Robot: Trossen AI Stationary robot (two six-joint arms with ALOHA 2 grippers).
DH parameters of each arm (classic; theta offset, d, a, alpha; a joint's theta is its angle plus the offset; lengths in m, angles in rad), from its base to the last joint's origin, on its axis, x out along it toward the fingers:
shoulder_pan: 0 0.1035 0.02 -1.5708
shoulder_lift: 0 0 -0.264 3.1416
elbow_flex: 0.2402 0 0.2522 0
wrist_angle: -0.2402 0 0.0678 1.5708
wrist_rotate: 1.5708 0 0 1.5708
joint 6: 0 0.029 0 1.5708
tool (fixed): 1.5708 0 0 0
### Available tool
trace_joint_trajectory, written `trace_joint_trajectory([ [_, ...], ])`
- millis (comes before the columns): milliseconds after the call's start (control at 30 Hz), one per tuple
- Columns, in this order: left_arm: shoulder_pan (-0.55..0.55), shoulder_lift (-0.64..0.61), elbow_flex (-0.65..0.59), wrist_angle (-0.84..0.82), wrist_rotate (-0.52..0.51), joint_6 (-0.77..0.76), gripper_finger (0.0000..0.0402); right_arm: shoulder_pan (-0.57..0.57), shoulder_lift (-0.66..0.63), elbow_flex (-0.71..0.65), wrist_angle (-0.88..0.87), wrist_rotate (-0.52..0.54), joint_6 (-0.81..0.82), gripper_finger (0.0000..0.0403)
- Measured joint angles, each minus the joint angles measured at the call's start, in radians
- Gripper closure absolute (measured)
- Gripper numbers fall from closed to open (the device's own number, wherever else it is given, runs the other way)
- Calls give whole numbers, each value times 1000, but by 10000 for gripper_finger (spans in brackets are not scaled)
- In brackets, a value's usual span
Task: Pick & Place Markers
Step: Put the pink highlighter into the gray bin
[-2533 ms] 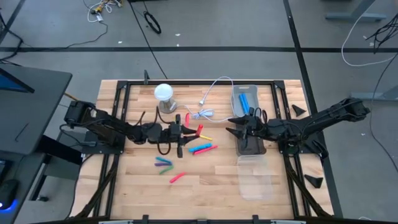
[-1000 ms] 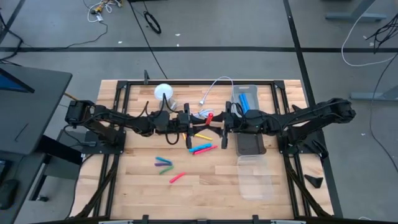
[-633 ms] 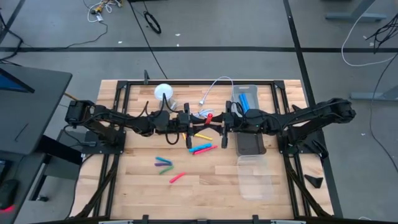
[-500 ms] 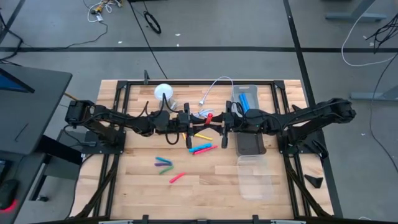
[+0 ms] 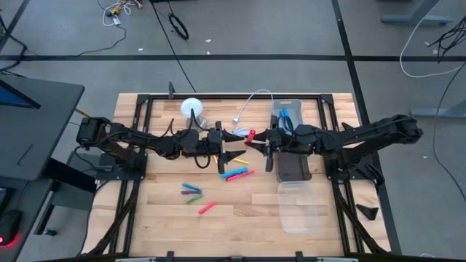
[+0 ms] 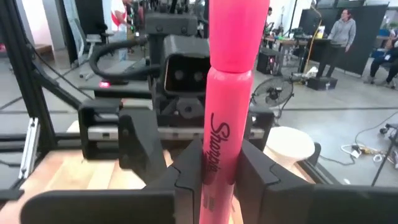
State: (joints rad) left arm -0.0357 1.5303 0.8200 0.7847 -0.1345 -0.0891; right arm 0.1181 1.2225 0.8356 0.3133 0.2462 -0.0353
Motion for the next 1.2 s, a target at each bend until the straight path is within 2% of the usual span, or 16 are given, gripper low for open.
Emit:
trace_joint_trajectory([
  [267, 0, 0, 0, -21, -2, 4, 155, 14, -65, 0, -166, 112, 97, 339],
  [400, 0, 0, 0, -44, -19, 3, 162, 42, -96, 0, -225, 257, 147, 339],
  [633, 0, 0, 0, -52, -22, 3, 163, 98, -121, 0, -305, 580, 221, 339],
  [833, 0, 0, 0, -54, -22, 3, 163, 132, -120, 0, -404, 730, 308, 339],
  [1033, 0, 0, 0, -56, -22, 2, 163, 101, -126, 0, -566, 762, 475, 339],
  [1100, 0, 0, 0, -56, -22, 2, 163, 58, -127, 0, -611, 734, 513, 342],
  [1200, 0, 0, 0, -53, -22, 2, 163, -18, -126, 0, -631, 639, 527, 345],
])
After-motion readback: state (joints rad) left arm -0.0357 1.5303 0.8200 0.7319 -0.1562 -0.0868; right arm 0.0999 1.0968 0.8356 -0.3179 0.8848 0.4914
